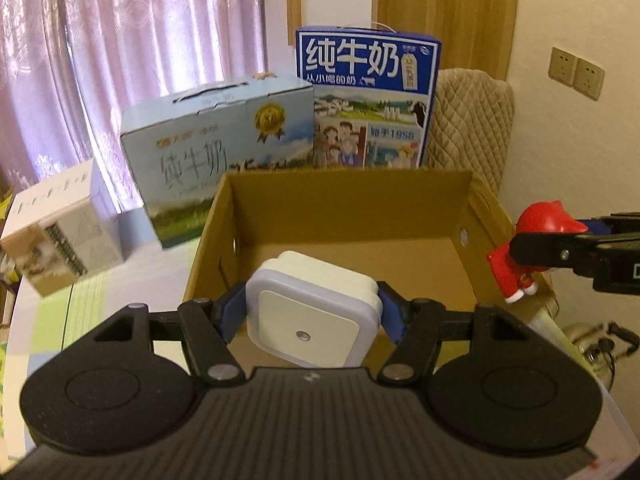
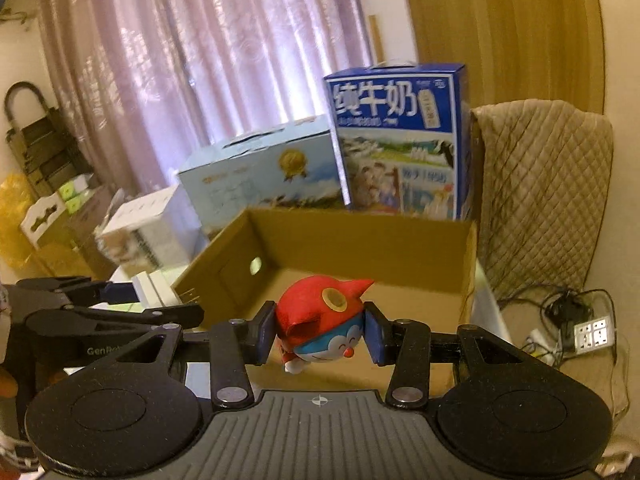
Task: Organize objects
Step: 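Carry the night light and the Doraemon figure over the cardboard box with both tools, then open the left tool to drop the night light into the box while the right tool releases the figure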
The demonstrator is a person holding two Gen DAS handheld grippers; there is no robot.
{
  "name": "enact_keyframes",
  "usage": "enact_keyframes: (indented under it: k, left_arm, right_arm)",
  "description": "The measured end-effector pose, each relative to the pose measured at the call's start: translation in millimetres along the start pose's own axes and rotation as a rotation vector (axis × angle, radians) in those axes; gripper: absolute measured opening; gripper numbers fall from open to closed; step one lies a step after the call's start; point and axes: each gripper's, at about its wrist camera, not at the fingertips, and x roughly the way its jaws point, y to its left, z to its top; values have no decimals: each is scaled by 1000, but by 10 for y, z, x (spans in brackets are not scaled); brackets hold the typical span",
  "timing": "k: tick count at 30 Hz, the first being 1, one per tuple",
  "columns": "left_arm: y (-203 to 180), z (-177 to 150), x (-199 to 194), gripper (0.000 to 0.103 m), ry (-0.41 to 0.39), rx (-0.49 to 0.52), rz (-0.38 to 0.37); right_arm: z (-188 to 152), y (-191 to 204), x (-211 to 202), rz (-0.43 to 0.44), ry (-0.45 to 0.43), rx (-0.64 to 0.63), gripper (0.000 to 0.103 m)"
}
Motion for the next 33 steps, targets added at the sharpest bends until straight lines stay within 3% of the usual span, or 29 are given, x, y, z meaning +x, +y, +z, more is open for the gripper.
enact_keyframes:
  k: [10, 18, 26, 28, 30, 33]
  left_arm:
    - [-56, 214, 718, 64, 95, 6, 12]
    - [-48, 121, 1149, 64, 215, -15, 0]
    - [-133, 22, 1354, 64, 277, 0, -34]
    - [-145, 33, 1358, 67, 273, -1, -25]
    - [-133, 55, 1342, 79, 266, -13, -30]
    - [-107, 99, 1307, 82, 260, -22, -31]
  right_arm:
    - [135, -374, 692, -64, 79, 61, 42]
    - [-36, -480, 1074, -77, 196, 41, 42]
    - [-130, -487, 1238, -88, 244, -10, 42]
    - [-137, -489, 1244, -86, 247, -15, 42]
    - [-141, -490, 1236, -83, 248, -15, 42]
    - [-136, -489, 1229, -79, 246, -13, 42]
